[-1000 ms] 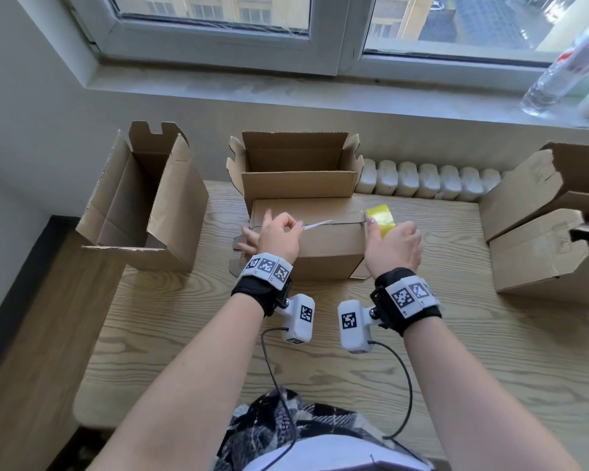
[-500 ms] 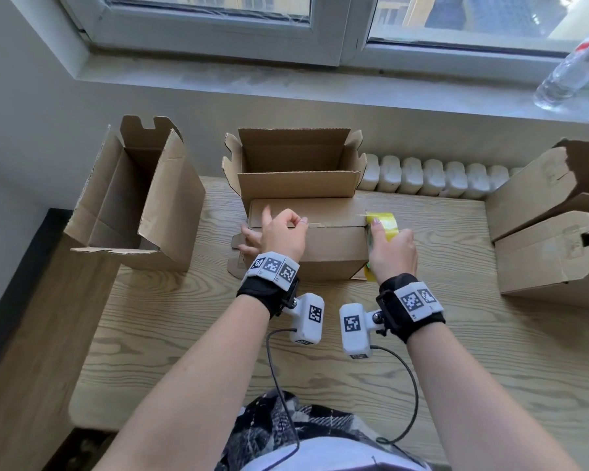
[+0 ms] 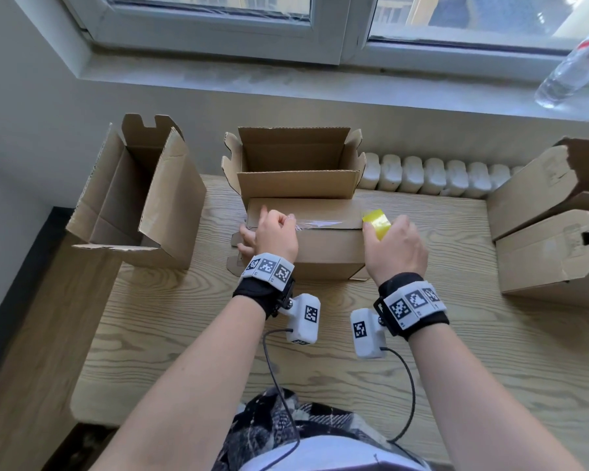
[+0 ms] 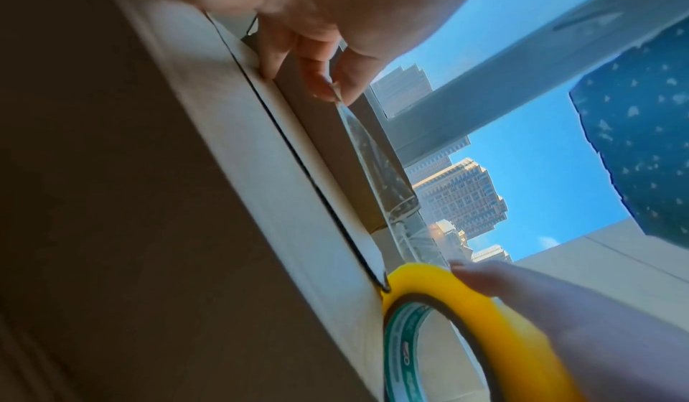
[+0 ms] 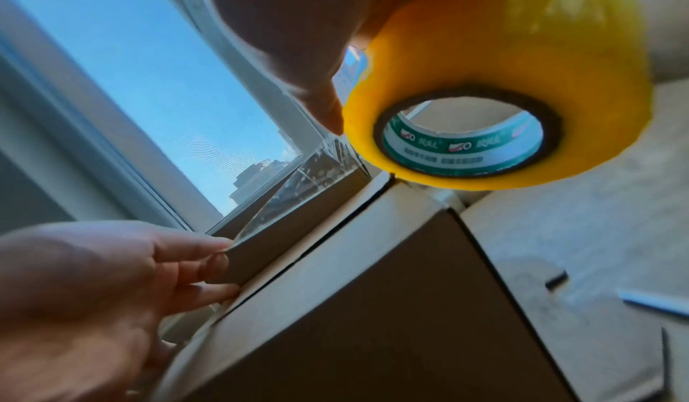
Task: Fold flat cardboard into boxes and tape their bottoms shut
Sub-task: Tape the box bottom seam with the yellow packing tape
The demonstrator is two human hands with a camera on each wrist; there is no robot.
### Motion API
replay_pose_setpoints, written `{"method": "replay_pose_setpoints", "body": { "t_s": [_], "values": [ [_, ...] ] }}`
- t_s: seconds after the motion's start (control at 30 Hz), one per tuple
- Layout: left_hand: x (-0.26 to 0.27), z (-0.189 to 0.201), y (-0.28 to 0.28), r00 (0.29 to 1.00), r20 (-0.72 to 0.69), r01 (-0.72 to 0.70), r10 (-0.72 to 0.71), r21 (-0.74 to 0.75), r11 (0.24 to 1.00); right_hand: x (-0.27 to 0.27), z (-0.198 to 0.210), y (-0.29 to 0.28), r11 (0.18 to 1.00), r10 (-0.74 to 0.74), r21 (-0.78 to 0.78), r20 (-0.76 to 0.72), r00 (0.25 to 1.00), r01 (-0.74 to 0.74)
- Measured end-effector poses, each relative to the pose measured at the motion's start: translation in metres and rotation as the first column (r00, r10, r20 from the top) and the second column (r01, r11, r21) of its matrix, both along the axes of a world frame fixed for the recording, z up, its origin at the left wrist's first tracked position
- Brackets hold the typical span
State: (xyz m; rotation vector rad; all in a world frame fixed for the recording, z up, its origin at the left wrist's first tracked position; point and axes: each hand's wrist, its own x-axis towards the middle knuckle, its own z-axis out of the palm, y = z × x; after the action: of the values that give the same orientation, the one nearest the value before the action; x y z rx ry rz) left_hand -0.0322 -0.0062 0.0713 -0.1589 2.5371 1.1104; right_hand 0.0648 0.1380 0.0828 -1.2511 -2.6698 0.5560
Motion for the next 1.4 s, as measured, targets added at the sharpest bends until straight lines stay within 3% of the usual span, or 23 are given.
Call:
{"method": "replay_pose_setpoints", "body": {
  "t_s": [0.13,0.37,0.6,0.83,0.97,1.07,1.4],
  "values": [
    [-0.008,-0.004,-0.007,0.999,0.037,0.007,-0.009,0.041,0.999,-0.011,0.012,0.002,0.962,0.080,0.255,0.062,0.995,-0.093],
    [-0.009,-0.006,-0.008,0.998,0.059,-0.005,0.000,0.093,0.996,-0.026,0.053,0.014,0.851,0.176,0.489,0.078,0.981,-0.191],
    [-0.018,-0.007,-0.018,0.983,0.136,-0.150,0.120,0.233,0.961,-0.049,0.065,-0.003,0.840,0.319,0.360,0.279,0.906,-0.407],
    [-0.034,-0.001,-0.041,0.954,0.239,-0.288,0.182,0.549,0.785,-0.055,0.038,-0.014,0.810,0.363,0.337,0.356,0.861,-0.481],
    [-0.041,-0.004,-0.056,0.984,0.144,-0.157,0.102,0.457,0.875,-0.060,0.037,-0.015,0.776,0.381,0.356,0.394,0.837,-0.521],
    [-0.043,-0.013,-0.065,0.993,0.102,-0.100,0.062,0.422,0.901,-0.065,0.039,-0.020,0.769,0.384,0.339,0.432,0.816,-0.542],
    [-0.054,-0.028,-0.089,0.971,0.196,-0.224,0.135,0.563,0.796,-0.077,0.039,-0.042,0.819,0.359,0.304,0.393,0.847,-0.488]
  ]
}}
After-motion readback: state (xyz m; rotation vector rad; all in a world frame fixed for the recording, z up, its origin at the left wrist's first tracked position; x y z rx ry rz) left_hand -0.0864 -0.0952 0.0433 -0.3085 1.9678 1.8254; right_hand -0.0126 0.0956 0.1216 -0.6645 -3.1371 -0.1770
